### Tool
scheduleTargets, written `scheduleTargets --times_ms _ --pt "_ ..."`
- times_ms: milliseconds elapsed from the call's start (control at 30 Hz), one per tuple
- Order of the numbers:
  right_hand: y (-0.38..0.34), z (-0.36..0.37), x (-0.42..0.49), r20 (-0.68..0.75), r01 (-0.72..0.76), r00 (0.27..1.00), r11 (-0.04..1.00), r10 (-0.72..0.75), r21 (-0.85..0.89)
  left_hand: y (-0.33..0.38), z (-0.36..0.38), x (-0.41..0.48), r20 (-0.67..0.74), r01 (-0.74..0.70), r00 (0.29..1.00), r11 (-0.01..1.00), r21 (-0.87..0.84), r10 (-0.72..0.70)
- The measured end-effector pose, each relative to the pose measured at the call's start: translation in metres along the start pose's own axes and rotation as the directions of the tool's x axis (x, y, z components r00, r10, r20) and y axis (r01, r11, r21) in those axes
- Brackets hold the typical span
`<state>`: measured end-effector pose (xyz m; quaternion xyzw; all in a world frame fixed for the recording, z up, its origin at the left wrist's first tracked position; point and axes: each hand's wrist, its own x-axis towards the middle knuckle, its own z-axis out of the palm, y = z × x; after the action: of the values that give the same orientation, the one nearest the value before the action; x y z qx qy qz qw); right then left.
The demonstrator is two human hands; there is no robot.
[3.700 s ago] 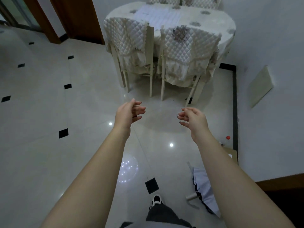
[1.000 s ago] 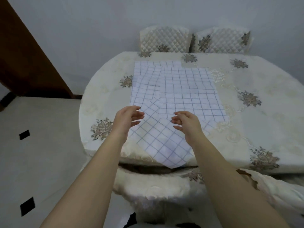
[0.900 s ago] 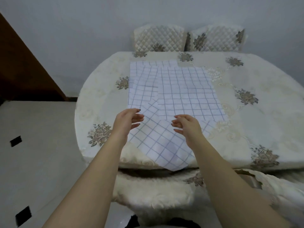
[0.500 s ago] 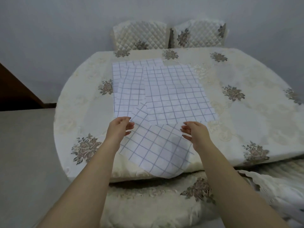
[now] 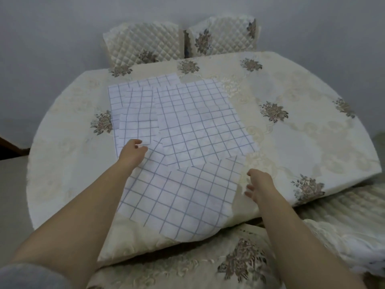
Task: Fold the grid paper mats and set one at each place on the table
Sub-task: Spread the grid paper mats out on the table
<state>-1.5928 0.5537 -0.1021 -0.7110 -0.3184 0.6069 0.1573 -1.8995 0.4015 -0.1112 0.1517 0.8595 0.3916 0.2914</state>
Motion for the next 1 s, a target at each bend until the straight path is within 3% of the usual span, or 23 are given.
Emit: scheduleTargets --times_ms 300,667,833,1000 --pt "0.007 0.008 0.01 0.069 -0.103 0.993 0.993 0.099 0.058 -0.013 0.015 0.024 -0.001 0.051 0.999 0.946 0.321 -0.053" --pt "0.025 0.027 0.04 0.107 -0.048 0.993 0.998 0.051 -0.029 -0.019 0.012 0.032 0.107 0.126 0.986 0.991 0.042 -0.129" --pt "0.032 0.031 0.059 0.15 0.017 0.989 0.999 -0.01 -0.044 -0.024 0.0 0.032 0.088 0.151 0.987 0.976 -0.155 -0.138" --pt "0.014 0.046 0.032 0.179 0.054 0.983 0.999 -0.052 -0.004 -0.027 -0.011 0.026 0.043 0.147 0.989 0.966 -0.215 -0.141"
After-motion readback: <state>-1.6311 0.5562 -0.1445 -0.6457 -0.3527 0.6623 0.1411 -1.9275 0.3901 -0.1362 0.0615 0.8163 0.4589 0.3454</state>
